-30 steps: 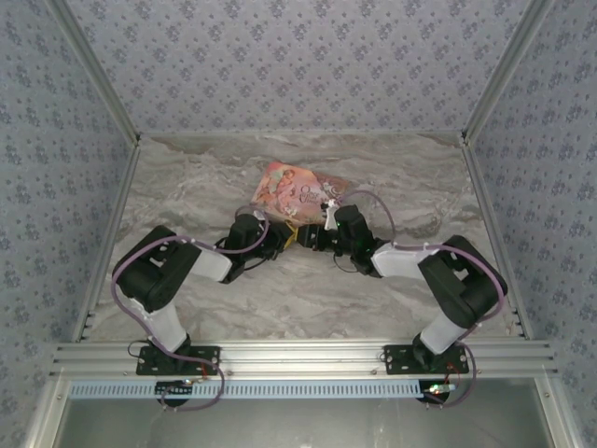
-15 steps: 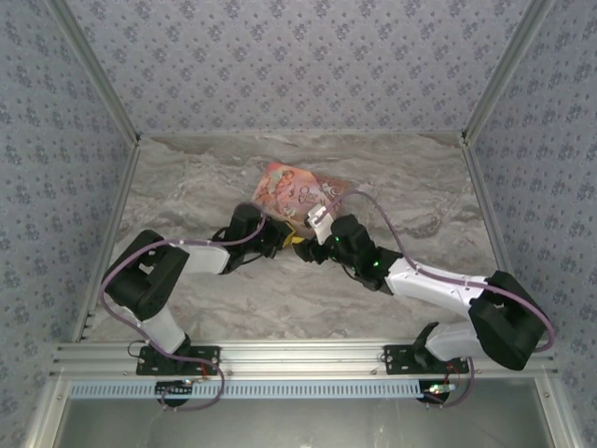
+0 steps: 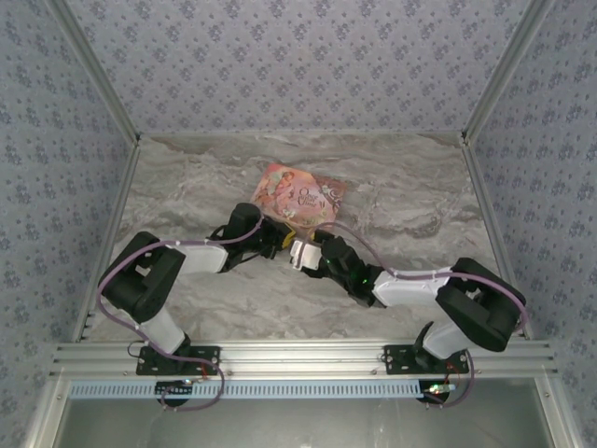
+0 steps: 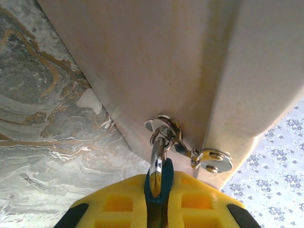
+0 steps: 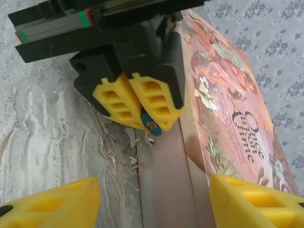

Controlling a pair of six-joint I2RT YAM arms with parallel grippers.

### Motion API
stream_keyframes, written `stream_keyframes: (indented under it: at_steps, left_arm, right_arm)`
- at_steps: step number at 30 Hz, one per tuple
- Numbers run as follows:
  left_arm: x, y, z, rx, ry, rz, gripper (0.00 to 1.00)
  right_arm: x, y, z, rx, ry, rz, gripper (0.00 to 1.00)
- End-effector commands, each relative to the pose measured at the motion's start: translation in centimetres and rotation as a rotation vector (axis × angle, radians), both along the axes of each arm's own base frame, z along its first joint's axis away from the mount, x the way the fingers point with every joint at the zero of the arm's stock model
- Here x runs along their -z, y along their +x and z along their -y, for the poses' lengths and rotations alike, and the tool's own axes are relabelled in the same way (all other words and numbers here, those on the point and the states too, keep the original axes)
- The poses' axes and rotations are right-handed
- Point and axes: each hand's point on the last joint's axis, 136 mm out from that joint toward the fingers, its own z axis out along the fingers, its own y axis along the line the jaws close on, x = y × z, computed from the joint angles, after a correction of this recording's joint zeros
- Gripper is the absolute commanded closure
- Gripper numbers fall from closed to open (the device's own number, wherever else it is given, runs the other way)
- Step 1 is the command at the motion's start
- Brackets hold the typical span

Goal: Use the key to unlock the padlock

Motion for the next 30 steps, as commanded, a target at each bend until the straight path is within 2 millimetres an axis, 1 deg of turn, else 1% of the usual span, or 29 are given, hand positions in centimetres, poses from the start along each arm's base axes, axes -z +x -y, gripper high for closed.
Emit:
stream_keyframes:
  at_steps: [1, 6, 8, 10, 14, 17, 30]
  left_arm:
    - [-4.0, 1.0, 1.3, 0.025, -0.091, 0.071, 1.00]
    - [-3.8, 1.1, 1.4, 0.023, -0.098, 0.060, 1.00]
    - [-3.8, 1.2, 1.4, 0.021, -0.104, 0.061, 1.00]
    - [-3.6, 1.0, 1.4, 0.022, -0.103, 0.054, 1.00]
    - [-3.5, 1.0, 1.6, 0.026, -0.108, 0.050, 1.00]
    - [-3.4, 1.0, 1.7, 0.029, -0.114, 0.045, 1.00]
    - [-3.2, 1.0, 1.7, 0.026, -0.120, 0.038, 1.00]
  right_arm:
    - [-1.1, 0.8, -0.9, -0.014, -0.020, 0.097, 0.41]
    - [-0.4, 1.2, -1.8, -0.025, -0.020, 0.068, 0.56]
    - [-0.1, 1.6, -1.9, -0.012, -0.012, 0.060, 0.64]
    - [0.0, 1.9, -2.1, -0.002, 0.006, 0.056, 0.67]
    - [0.7, 2.3, -2.7, -0.003, 0.011, 0.037, 0.71]
    - [0.8, 2.7, -2.9, 0.007, 0.033, 0.030, 0.73]
    - [1.3, 4.3, -1.9, 0.060, 0.067, 0.003, 0.80]
